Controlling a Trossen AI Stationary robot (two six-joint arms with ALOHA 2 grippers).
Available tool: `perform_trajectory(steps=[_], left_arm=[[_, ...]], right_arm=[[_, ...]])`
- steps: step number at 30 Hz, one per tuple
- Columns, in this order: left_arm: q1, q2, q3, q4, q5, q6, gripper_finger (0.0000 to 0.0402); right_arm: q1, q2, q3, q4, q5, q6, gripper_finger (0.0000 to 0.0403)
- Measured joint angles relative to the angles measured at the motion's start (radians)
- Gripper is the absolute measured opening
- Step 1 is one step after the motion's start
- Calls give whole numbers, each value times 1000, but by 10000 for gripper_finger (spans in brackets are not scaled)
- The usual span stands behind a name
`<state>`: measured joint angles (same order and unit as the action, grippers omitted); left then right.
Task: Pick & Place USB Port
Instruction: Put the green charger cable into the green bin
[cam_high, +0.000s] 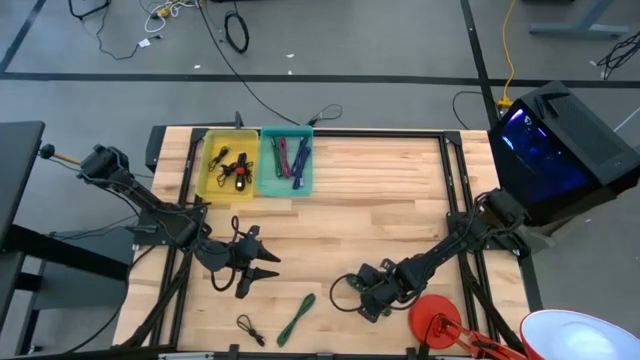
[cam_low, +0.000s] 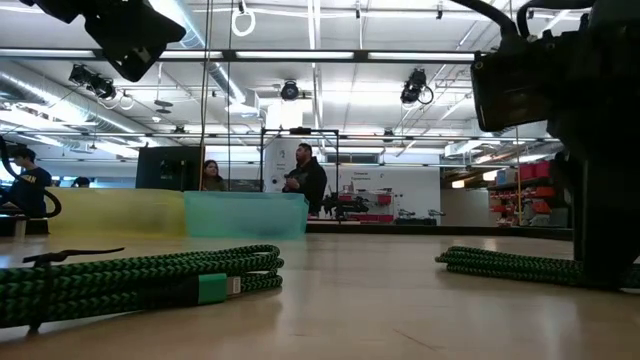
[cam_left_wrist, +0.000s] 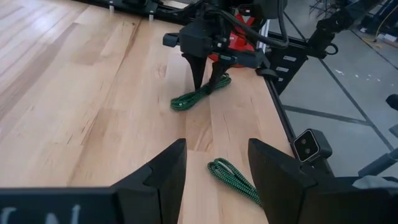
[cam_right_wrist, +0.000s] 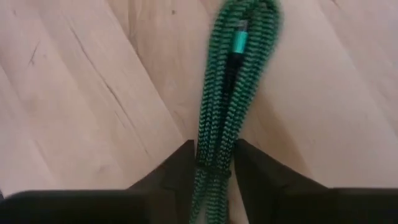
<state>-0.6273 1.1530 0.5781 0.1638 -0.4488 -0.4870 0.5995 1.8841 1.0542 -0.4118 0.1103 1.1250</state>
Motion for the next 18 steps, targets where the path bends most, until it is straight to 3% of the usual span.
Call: perform_trajectory(steps=[6,12,15,18], left_arm=[[0,0,0,0,0,0,177],[0,0,0,0,-7,-8,177],[1,0,0,13,-53,-28,177],[17,0,0,78,-99,49,177]], right_arm=[[-2,-1,1,-31,1,-1,17],[-26,-45,0,6,28,-73,8],[-48,-110,39,17,131,-168,4],[-67,-179,86,51,254,-282,2]])
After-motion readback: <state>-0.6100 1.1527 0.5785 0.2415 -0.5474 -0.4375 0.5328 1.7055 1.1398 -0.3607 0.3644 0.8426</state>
